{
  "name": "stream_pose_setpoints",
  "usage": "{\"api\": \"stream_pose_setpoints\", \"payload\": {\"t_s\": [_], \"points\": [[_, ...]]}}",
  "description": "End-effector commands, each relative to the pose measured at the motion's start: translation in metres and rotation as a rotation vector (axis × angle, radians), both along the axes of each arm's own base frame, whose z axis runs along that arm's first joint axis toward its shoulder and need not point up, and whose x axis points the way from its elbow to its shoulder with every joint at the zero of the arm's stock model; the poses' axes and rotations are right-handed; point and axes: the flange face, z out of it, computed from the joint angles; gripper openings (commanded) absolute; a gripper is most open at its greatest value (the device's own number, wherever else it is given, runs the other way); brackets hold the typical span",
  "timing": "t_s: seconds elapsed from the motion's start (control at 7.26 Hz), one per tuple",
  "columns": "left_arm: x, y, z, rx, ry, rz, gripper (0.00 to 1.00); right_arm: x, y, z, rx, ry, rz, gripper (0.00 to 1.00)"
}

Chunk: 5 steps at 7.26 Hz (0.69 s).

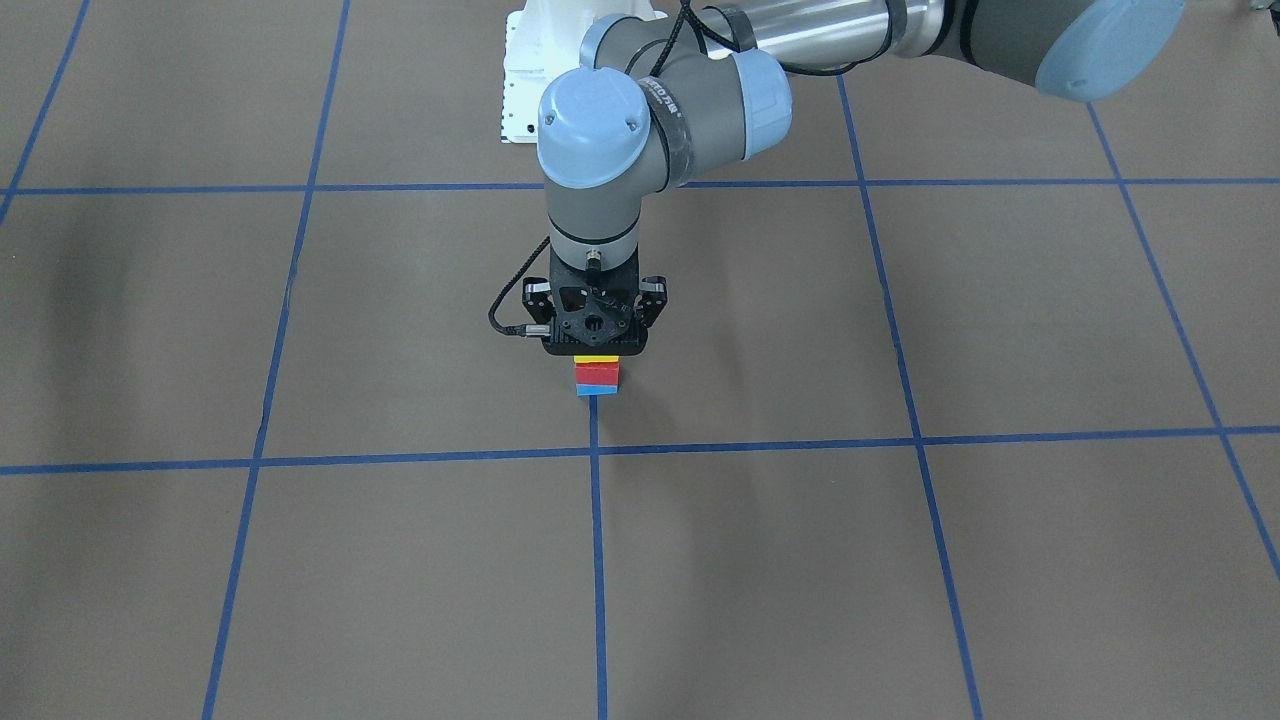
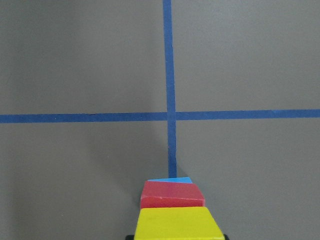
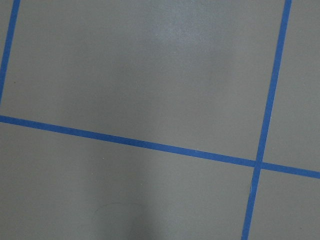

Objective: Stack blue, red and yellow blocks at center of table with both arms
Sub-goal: 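Lower the yellow cube onto the red cube and open the left gripper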

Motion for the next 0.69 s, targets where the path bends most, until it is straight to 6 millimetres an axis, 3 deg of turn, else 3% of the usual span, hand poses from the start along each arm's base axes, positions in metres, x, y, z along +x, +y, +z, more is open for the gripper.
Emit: {"api": "stream_pose_setpoints", "payload": {"t_s": [0.0,0.41,0.55], "points": [[0.0008,0.0008,-0.0001,0.003,0.001,0.003,0.50,0.0000,0.0001,0.0001,0.000,-0.001,0.000,1.00],[0.0021,0.0013,0.0015,0.003,0.000,0.006,0.69,0.0001,0.0006,0.0009,-0.002,0.000,0.000,1.00],[0.0021,0.0014,0.0015,0.003,0.000,0.006,0.85,0.0000,0.0001,0.0001,0.000,-0.001,0.000,1.00]]}}
